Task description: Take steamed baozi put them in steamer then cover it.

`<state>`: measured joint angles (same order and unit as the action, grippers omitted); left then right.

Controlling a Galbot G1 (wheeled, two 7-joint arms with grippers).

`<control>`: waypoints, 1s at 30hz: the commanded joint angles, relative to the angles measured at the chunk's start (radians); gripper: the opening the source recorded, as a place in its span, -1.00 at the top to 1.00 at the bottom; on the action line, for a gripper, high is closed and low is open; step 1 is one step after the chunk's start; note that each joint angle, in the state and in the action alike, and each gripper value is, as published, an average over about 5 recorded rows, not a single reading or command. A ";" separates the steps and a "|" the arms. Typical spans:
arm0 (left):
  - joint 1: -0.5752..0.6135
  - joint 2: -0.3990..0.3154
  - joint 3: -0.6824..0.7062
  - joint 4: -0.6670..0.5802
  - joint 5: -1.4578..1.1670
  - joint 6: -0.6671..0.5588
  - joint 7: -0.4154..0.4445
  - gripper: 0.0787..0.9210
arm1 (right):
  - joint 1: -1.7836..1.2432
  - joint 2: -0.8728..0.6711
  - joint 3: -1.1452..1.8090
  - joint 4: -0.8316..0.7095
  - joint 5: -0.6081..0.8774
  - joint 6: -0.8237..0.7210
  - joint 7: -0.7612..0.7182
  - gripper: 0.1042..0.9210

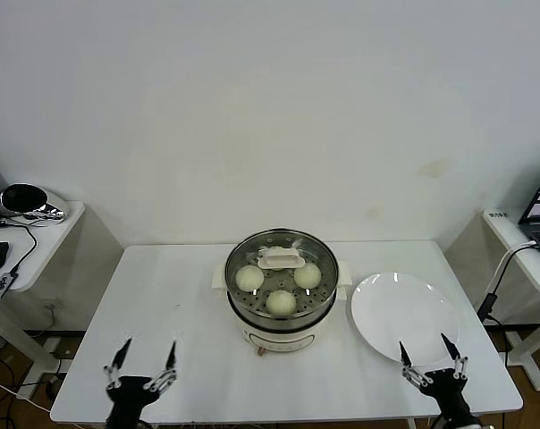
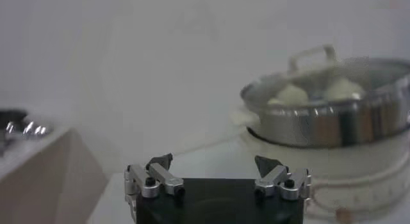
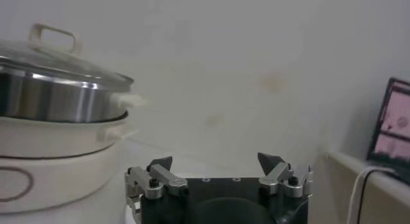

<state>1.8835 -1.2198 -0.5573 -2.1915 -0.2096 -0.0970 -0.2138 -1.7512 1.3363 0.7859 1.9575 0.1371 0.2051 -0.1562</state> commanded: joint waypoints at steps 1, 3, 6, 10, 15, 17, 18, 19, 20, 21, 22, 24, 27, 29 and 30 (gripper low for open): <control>0.091 -0.040 -0.096 0.102 -0.173 -0.236 -0.028 -0.77 | -0.036 -0.032 -0.019 0.011 0.083 -0.048 -0.015 -0.76; 0.085 -0.040 -0.093 0.108 -0.166 -0.230 -0.025 -0.77 | -0.038 -0.031 -0.020 0.010 0.083 -0.048 -0.016 -0.76; 0.075 -0.039 -0.087 0.117 -0.158 -0.218 -0.019 -0.77 | -0.041 -0.027 -0.024 0.011 0.078 -0.048 -0.017 -0.76; 0.061 -0.041 -0.080 0.120 -0.146 -0.202 -0.012 -0.77 | -0.042 -0.020 -0.028 0.011 0.066 -0.045 -0.016 -0.76; 0.055 -0.040 -0.072 0.129 -0.127 -0.184 -0.012 -0.77 | -0.042 -0.012 -0.032 0.004 0.052 -0.038 -0.016 -0.76; 0.055 -0.040 -0.068 0.134 -0.120 -0.184 -0.011 -0.77 | -0.041 -0.011 -0.034 0.000 0.048 -0.036 -0.017 -0.76; 0.055 -0.040 -0.067 0.135 -0.117 -0.184 -0.011 -0.77 | -0.041 -0.011 -0.035 -0.001 0.046 -0.035 -0.017 -0.76; 0.055 -0.040 -0.066 0.136 -0.114 -0.184 -0.010 -0.77 | -0.041 -0.011 -0.036 -0.001 0.045 -0.035 -0.018 -0.76; 0.055 -0.040 -0.065 0.137 -0.111 -0.184 -0.010 -0.77 | -0.041 -0.011 -0.037 -0.002 0.044 -0.035 -0.018 -0.76; 0.055 -0.040 -0.065 0.137 -0.107 -0.182 -0.010 -0.77 | -0.041 -0.010 -0.038 -0.002 0.043 -0.034 -0.019 -0.76; 0.056 -0.040 -0.065 0.137 -0.103 -0.180 -0.011 -0.77 | -0.041 -0.010 -0.039 -0.002 0.042 -0.034 -0.019 -0.76; 0.056 -0.040 -0.063 0.137 -0.095 -0.174 -0.014 -0.77 | -0.041 -0.010 -0.041 -0.002 0.041 -0.034 -0.020 -0.76; 0.057 -0.041 -0.061 0.135 -0.085 -0.166 -0.016 -0.77 | -0.041 -0.010 -0.042 -0.002 0.040 -0.033 -0.022 -0.76; 0.058 -0.041 -0.059 0.134 -0.081 -0.163 -0.016 -0.77 | -0.041 -0.010 -0.043 -0.003 0.040 -0.032 -0.023 -0.76; 0.058 -0.041 -0.058 0.134 -0.079 -0.161 -0.016 -0.77 | -0.041 -0.010 -0.043 -0.003 0.040 -0.031 -0.023 -0.76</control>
<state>1.9366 -1.2575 -0.6143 -2.0655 -0.3022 -0.2642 -0.2282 -1.7896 1.3275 0.7453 1.9561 0.1765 0.1745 -0.1775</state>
